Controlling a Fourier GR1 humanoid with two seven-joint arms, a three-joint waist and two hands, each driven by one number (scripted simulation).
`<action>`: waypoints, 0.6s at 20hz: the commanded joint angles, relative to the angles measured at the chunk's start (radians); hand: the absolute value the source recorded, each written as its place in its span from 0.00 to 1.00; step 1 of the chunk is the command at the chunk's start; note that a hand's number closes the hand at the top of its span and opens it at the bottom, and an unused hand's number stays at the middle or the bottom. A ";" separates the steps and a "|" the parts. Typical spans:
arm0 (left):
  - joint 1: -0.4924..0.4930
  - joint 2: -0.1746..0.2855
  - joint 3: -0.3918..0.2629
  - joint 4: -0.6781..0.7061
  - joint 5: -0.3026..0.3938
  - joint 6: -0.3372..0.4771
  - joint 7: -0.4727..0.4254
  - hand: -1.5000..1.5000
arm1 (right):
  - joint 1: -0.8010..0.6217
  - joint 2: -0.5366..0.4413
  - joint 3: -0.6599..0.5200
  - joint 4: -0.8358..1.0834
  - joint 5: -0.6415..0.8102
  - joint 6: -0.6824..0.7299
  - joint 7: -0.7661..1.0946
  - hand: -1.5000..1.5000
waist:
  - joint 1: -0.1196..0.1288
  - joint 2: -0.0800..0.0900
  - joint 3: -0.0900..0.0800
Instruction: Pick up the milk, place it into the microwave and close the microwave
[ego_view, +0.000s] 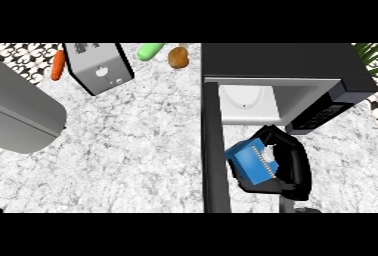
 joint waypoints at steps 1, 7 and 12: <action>-0.064 -0.001 0.006 0.052 -0.038 0.003 -0.005 0.00 | -0.138 -0.031 -0.114 0.133 0.017 -0.033 0.028 1.00 | -0.003 0.002 0.000; -0.050 0.011 0.034 0.024 0.012 -0.042 0.036 0.00 | -0.361 0.001 -0.146 0.446 0.005 -0.143 -0.006 1.00 | 0.007 0.003 0.001; -0.119 0.029 0.116 0.081 0.052 -0.039 0.068 0.00 | -0.383 -0.012 -0.239 0.641 -0.019 -0.049 -0.178 1.00 | -0.001 0.002 0.001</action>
